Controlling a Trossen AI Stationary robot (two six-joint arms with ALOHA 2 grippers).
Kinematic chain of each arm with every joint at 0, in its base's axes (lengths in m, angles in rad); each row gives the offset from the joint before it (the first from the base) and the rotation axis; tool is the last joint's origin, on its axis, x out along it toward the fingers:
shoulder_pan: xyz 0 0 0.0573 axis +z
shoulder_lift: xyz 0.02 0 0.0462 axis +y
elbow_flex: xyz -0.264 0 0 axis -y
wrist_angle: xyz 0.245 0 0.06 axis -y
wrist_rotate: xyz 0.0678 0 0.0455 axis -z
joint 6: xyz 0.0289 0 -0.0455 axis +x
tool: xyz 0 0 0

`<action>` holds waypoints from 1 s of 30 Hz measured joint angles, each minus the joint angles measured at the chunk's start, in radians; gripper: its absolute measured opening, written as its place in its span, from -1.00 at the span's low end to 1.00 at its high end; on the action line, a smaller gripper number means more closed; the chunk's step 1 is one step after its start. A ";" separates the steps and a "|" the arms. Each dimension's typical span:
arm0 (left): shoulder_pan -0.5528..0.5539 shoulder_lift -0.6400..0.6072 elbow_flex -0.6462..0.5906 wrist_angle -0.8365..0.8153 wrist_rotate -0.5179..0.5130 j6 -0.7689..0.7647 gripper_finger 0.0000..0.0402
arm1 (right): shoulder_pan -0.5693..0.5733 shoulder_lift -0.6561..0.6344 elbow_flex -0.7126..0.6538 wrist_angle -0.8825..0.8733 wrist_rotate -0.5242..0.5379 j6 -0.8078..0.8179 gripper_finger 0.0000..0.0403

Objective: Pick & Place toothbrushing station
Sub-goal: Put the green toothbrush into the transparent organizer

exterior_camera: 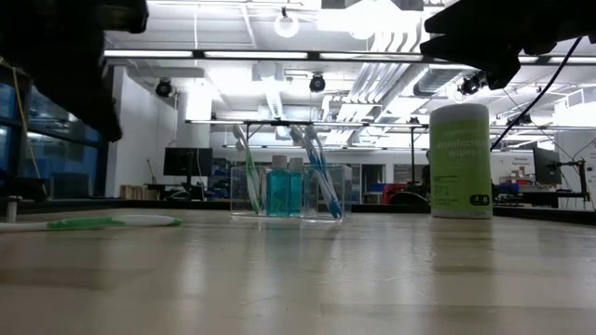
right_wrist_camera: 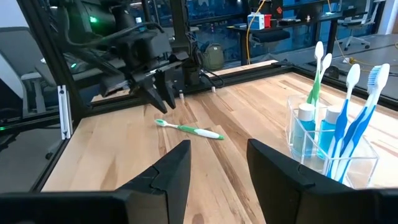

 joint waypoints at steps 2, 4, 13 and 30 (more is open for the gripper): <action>0.003 -0.003 0.000 -0.035 0.050 -0.023 -0.59 | 0.000 0.000 0.000 0.000 0.000 0.000 -0.26; 0.007 -0.003 0.000 -0.085 0.098 -0.061 -0.59 | 0.000 0.000 0.000 -0.002 0.000 0.001 -0.26; 0.010 -0.002 0.000 -0.154 0.140 -0.096 -0.43 | 0.000 0.000 0.000 -0.003 0.000 0.003 -0.26; 0.056 -0.001 0.000 -0.200 0.188 -0.200 -0.16 | 0.000 0.000 0.000 -0.003 -0.007 0.003 -0.26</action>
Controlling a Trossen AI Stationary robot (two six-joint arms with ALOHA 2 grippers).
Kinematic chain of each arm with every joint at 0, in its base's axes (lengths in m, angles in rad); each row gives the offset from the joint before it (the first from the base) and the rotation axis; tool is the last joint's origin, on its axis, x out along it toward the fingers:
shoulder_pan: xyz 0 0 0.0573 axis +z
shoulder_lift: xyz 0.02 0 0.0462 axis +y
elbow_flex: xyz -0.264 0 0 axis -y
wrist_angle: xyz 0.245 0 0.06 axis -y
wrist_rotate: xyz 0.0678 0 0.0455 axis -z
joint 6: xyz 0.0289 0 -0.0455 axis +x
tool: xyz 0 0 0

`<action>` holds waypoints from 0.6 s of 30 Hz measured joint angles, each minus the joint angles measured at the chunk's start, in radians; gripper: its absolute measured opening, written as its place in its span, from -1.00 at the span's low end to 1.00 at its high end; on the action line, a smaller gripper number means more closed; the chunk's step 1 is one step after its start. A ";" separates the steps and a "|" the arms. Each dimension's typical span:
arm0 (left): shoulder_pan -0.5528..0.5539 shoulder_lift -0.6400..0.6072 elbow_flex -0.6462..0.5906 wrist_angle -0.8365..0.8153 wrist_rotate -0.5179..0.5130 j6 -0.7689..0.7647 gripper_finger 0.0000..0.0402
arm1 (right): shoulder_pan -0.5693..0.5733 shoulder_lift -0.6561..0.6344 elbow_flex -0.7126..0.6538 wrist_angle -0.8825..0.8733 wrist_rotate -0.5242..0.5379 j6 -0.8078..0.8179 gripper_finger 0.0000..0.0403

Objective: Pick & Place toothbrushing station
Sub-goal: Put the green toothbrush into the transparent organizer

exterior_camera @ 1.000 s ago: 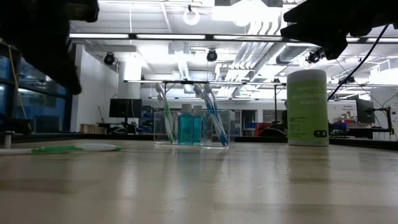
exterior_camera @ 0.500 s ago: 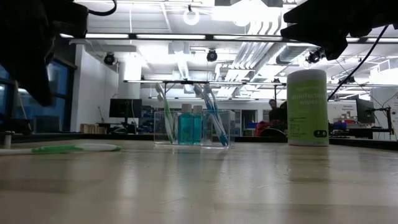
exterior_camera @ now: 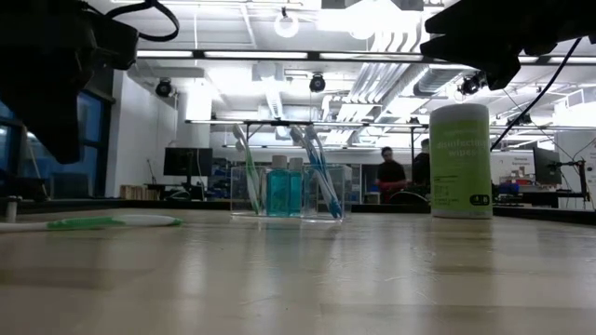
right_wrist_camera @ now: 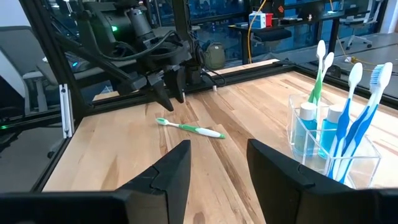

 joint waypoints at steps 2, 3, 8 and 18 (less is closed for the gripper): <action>0.000 0.006 0.000 -0.001 0.008 -0.002 -0.16 | 0.000 0.000 0.000 0.000 0.000 0.000 -0.26; 0.000 0.007 -0.002 -0.001 0.016 -0.003 -0.16 | 0.000 0.000 0.000 0.000 0.000 0.000 -0.26; -0.006 0.028 -0.004 -0.001 0.032 -0.009 -0.16 | 0.000 0.000 0.000 0.000 -0.001 0.001 -0.26; -0.012 0.090 -0.008 0.016 0.140 -0.007 -0.16 | 0.000 0.000 0.000 0.004 -0.025 0.007 -0.26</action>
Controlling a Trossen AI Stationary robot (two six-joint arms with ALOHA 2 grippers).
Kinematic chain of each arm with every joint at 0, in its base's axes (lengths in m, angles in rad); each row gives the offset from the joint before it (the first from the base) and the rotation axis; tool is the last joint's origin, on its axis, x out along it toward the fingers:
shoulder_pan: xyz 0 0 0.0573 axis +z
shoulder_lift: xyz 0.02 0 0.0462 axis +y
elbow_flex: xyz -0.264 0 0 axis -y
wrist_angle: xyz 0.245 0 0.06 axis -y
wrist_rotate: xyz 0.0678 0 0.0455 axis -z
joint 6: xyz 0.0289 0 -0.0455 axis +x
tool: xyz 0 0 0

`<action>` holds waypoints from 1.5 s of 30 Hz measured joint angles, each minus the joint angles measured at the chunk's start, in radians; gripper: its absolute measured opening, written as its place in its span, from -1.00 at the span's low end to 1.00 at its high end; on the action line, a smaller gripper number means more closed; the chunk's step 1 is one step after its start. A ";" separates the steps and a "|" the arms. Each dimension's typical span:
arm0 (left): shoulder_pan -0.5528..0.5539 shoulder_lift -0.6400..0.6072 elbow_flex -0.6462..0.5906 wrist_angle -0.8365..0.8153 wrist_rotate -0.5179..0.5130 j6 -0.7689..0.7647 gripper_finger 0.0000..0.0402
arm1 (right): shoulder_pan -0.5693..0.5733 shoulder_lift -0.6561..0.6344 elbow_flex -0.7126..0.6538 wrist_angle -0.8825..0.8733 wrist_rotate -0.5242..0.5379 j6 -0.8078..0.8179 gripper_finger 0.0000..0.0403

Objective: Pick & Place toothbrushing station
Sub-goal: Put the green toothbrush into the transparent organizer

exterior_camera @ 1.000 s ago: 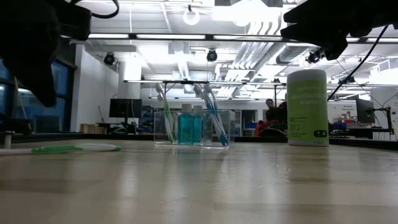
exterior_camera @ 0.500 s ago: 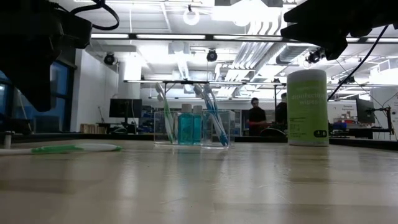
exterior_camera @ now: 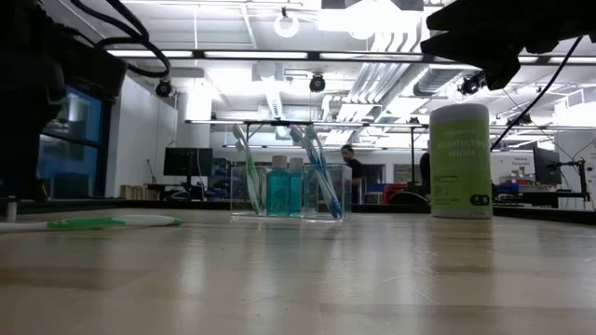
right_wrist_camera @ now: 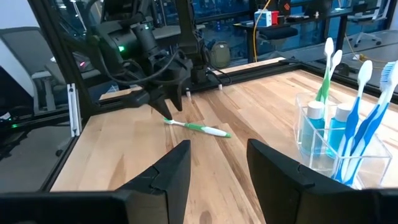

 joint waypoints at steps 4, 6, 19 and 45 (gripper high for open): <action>-0.013 0.000 0.000 0.005 -0.010 0.001 -0.16 | 0.000 0.000 0.000 0.000 0.000 0.000 -0.26; -0.021 0.008 -0.001 0.005 -0.011 -0.011 -0.16 | 0.000 0.000 0.000 0.000 0.000 0.000 -0.26; -0.038 0.059 -0.013 0.005 0.018 0.029 -0.16 | 0.000 0.000 0.000 0.005 -0.002 0.003 -0.26; 0.059 0.054 -0.129 0.165 0.093 0.164 -0.16 | 0.001 0.000 0.000 0.008 -0.025 0.023 -0.26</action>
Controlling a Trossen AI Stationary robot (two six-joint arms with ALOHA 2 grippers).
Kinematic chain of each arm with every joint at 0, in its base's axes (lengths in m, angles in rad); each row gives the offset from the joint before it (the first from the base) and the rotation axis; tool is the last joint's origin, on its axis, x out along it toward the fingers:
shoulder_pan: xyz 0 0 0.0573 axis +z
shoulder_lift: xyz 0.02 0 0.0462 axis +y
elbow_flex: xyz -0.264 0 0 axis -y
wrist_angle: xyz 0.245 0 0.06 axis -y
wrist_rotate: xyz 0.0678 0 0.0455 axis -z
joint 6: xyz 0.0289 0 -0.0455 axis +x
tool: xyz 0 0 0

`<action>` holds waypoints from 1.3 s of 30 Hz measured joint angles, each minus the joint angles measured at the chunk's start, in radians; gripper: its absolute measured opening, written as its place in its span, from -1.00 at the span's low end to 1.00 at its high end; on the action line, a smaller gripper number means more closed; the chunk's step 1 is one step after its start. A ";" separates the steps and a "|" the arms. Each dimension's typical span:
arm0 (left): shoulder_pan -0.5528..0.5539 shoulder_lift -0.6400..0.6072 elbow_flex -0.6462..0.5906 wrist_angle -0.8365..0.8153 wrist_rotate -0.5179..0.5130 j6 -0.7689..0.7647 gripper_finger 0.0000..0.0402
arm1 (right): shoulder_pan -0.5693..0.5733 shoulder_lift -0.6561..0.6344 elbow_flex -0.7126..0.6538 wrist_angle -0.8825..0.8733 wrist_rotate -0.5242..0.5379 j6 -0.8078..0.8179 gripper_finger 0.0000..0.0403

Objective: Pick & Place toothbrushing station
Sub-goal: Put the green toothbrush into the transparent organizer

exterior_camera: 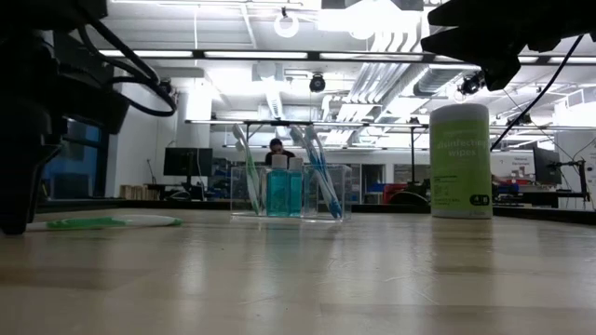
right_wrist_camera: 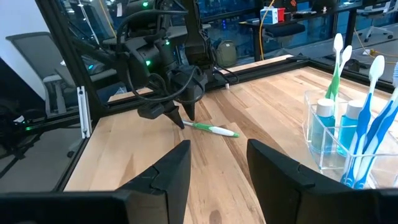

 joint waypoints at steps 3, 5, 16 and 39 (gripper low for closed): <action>0.001 0.001 -0.002 0.006 0.007 0.005 -0.17 | 0.000 0.000 0.000 0.000 0.000 0.000 -0.26; 0.001 0.002 -0.003 0.009 0.007 0.018 -0.18 | 0.000 0.000 0.000 0.000 0.000 0.000 -0.26; 0.001 0.004 -0.003 0.028 0.016 0.019 -0.48 | 0.000 0.000 0.000 0.000 0.000 0.000 -0.26; 0.000 0.006 -0.005 0.026 0.009 0.014 -0.97 | 0.000 0.000 0.000 -0.001 0.000 0.000 -0.26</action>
